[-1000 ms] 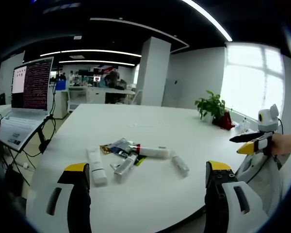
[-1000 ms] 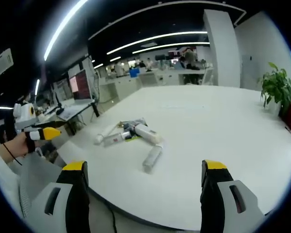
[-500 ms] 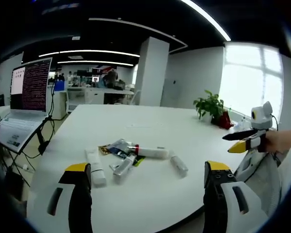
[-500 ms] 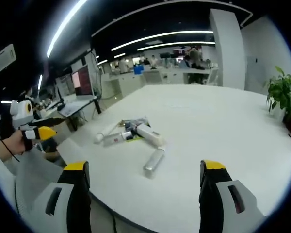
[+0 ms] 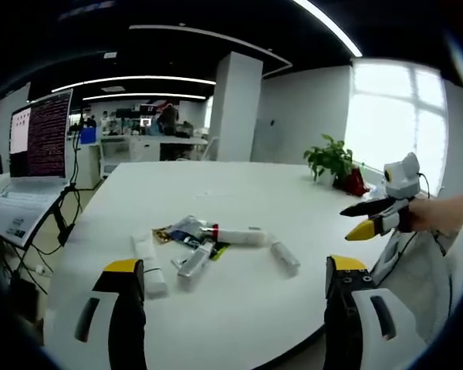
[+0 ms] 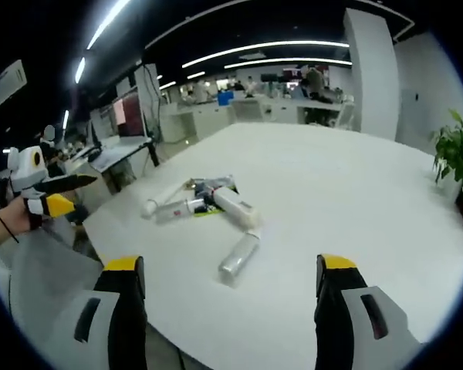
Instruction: Arrange the skincare products in the storage area until every visible bottle or jar stands upright without overlapping.
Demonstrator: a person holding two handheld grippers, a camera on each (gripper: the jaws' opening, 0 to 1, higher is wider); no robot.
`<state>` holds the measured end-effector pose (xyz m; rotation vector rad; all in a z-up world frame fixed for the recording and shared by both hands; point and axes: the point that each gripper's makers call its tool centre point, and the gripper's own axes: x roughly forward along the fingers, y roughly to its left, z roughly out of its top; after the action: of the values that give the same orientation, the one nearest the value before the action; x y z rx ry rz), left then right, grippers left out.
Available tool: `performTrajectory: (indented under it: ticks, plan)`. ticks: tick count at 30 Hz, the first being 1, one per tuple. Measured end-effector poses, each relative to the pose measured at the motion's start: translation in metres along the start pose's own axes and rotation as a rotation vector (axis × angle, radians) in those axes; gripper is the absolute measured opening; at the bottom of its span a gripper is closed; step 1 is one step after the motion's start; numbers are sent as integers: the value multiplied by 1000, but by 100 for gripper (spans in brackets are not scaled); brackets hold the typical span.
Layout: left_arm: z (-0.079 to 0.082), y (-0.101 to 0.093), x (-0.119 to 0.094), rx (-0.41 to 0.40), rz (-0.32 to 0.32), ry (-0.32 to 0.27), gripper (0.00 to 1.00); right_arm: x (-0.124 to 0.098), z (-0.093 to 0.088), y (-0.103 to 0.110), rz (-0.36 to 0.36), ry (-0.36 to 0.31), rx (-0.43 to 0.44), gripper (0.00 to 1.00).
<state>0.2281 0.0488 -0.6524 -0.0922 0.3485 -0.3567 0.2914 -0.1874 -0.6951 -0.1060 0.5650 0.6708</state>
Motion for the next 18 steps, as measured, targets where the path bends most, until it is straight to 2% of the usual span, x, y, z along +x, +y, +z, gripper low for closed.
performTrajectory:
  ticks: [3, 6, 10, 18]
  plan:
    - [2, 3, -1, -6, 13, -15, 90, 13, 6, -2, 16, 19, -47, 90]
    - [1, 2, 0, 8, 14, -13, 90, 26, 2, -1, 36, 74, -82, 89]
    - [-2, 3, 0, 26, 10, -4, 89, 40, 5, -3, 61, 87, -109, 88]
    - [1, 8, -2, 2, 35, -20, 89, 65, 19, -4, 98, 117, -167, 85]
